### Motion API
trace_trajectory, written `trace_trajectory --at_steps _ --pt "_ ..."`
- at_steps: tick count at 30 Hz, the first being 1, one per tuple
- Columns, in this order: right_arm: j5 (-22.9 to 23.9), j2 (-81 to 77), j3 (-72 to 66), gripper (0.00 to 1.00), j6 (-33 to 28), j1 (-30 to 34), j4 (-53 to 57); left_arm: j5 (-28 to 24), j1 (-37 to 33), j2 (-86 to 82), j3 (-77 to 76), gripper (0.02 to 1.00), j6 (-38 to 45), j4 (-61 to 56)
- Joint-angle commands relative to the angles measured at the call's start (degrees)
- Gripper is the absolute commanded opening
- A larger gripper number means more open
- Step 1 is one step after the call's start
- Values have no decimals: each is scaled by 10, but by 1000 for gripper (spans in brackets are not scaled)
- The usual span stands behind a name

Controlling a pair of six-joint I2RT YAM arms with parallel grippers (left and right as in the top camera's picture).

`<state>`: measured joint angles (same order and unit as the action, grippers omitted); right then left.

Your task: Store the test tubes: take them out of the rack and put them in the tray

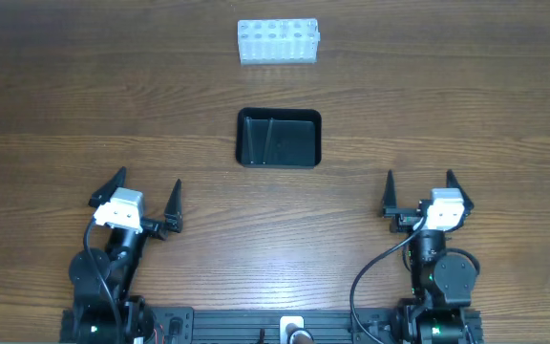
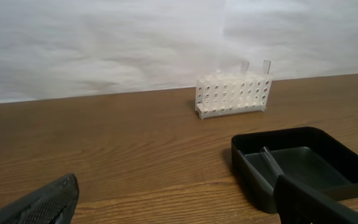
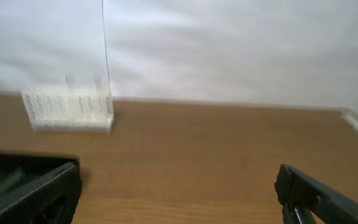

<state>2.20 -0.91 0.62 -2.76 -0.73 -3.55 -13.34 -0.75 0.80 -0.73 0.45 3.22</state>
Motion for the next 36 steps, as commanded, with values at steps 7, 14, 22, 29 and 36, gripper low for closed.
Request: trace_trajectory --at_steps 7,14,22,29,36 --pt "89 -21 -3 991 56 4 -63 -5 2 -5 4 1000 8 0" --pt "54 -177 58 991 60 4 -140 -5 2 -5 4 1000 8 0" --pt "-102 -455 243 991 60 3 -133 -5 2 -5 4 993 8 0" --pt "-140 -693 451 993 81 -7 -24 -5 2 -5 4 998 8 0" --pt "-128 -854 617 993 69 -81 57 -5 2 -5 4 1000 8 0"
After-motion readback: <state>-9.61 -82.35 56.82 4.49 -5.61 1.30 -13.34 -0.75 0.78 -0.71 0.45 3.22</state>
